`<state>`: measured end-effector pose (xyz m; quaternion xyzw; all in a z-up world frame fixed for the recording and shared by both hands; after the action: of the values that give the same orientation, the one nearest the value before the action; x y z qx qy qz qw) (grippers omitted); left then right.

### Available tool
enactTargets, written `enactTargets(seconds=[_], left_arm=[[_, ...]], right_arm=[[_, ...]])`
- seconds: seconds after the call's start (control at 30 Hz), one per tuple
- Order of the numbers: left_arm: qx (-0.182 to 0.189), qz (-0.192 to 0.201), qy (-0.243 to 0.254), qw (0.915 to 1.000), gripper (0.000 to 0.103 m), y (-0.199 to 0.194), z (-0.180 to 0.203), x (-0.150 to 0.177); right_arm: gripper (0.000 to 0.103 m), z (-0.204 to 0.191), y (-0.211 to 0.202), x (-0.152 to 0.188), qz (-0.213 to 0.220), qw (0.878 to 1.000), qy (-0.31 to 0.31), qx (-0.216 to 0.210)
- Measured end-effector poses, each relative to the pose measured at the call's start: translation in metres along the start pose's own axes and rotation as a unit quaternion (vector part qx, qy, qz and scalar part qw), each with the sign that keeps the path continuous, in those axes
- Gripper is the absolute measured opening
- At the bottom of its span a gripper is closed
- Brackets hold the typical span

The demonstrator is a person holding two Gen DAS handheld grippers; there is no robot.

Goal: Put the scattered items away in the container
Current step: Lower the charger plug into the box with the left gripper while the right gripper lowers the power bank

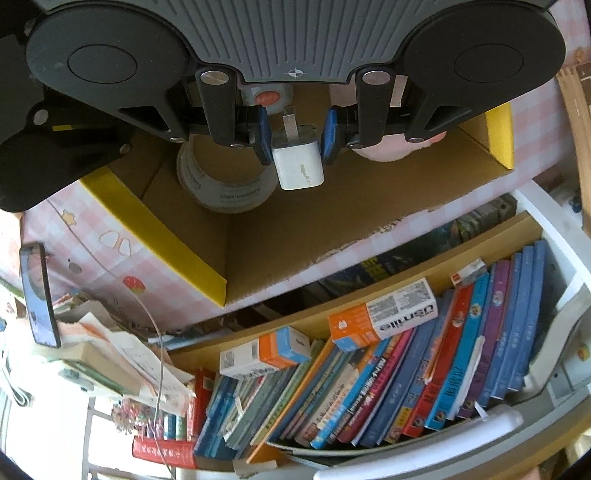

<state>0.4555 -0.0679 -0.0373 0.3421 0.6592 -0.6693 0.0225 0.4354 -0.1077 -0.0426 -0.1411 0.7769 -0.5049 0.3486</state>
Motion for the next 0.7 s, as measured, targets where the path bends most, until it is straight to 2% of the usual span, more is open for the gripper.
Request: enactTargets(seconds=[0.23, 0.63, 0.7], left_arm=[[-0.009, -0.027, 0.017, 0.9994, 0.026, 0.02, 0.002, -0.006], [-0.002, -0.037, 0.021, 0.9991, 0.026, 0.032, 0.003, -0.009], [-0.003, -0.049, 0.016, 0.9987, 0.026, 0.036, 0.0, -0.007]], right_arm=[[0.05, 0.002, 0.002, -0.002, -0.001, 1.0, 0.009, -0.014], [0.05, 0.0, -0.001, 0.001, 0.002, 1.0, 0.006, -0.017], [0.05, 0.001, 0.0, 0.002, 0.002, 1.0, 0.007, -0.018]])
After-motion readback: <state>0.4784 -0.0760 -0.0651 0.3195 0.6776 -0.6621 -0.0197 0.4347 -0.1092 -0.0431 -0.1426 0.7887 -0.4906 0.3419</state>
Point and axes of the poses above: each gripper's, at about its wrist camera, not at the fingertips, and y roughly the way its jaws point, z to its right, x to its underside, the point moved 3 cm from there along y, roughly the way its jaws point, and after that the axes turned 8 degrees about -z, right-handed, at the moved point
